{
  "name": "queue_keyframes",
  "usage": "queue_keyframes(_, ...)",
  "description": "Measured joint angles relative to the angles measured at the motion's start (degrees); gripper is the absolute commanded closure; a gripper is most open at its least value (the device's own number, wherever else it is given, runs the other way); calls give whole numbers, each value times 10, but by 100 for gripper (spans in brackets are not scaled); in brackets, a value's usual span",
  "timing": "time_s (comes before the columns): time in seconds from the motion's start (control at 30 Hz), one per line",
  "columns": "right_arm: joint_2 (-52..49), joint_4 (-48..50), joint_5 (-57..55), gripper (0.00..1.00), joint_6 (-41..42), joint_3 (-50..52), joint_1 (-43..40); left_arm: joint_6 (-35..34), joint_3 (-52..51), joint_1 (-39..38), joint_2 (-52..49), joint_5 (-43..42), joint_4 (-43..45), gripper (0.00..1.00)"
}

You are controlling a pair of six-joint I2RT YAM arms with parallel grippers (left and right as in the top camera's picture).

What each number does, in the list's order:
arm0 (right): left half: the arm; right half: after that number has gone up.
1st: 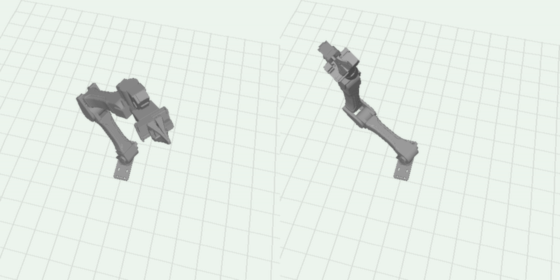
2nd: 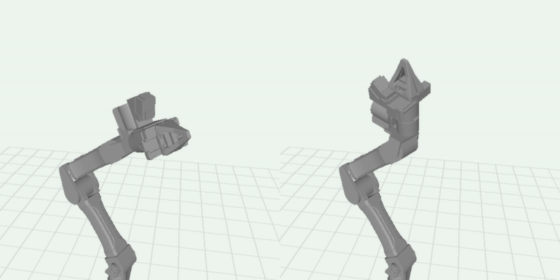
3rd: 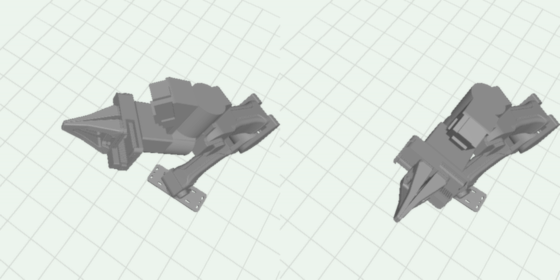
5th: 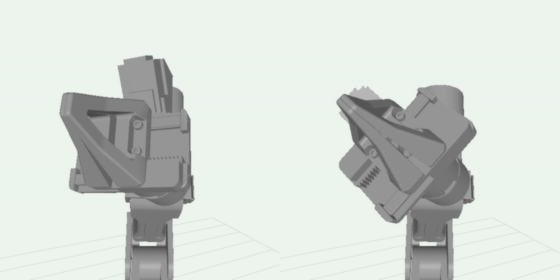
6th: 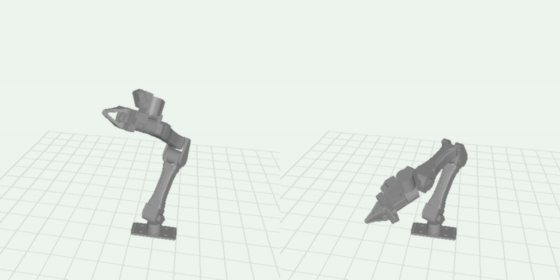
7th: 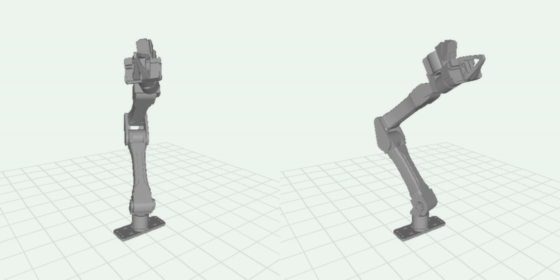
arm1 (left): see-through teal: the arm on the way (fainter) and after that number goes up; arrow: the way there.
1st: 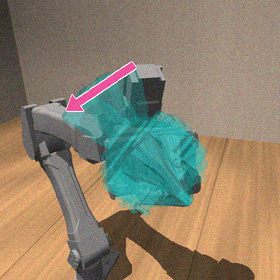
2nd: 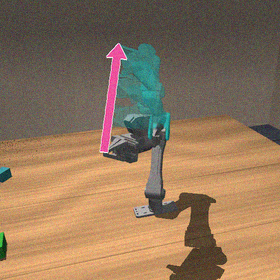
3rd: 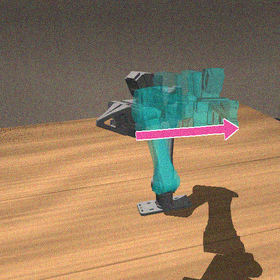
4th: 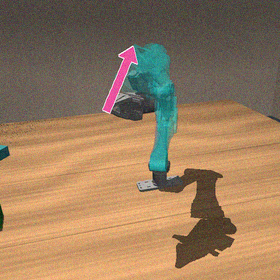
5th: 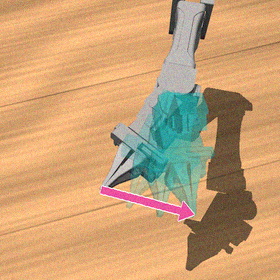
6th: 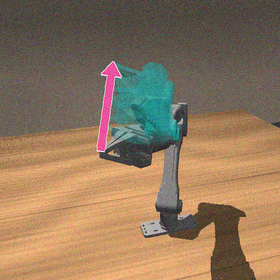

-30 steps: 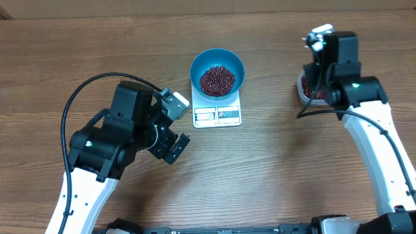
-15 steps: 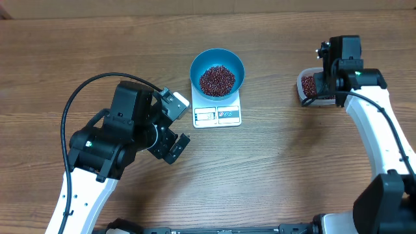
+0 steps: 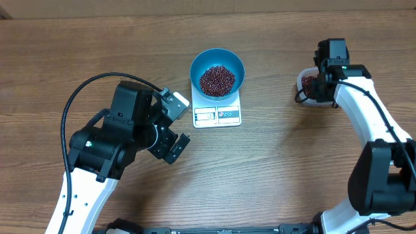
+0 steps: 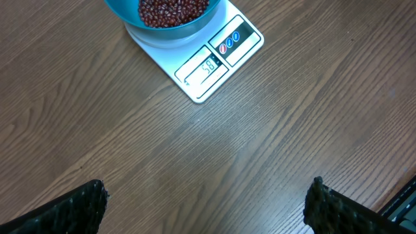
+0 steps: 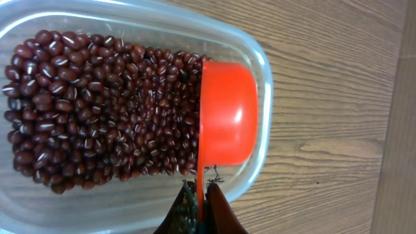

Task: Scoop item into bowl and weigh 150g on scale
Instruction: 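Return the scoop right to the bean tub, then dip the scoop into the beans and drag it to fill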

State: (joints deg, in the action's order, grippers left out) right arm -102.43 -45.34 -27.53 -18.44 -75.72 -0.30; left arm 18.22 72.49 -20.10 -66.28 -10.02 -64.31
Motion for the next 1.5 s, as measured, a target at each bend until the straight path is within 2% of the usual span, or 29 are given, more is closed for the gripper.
queue_keyframes(0.47,-13,-18,-10,96,-11,0,0,0,0,0,0,0,0,0)
queue_keyframes(0.87,-13,-48,83,96,-1,0,-24,0,0,0,0,0,0,0)
queue_keyframes(1.17,-13,-44,150,97,41,-1,-28,0,0,0,0,0,0,0)
queue_keyframes(1.5,-13,-47,292,96,86,-3,-91,0,0,0,0,0,0,0)
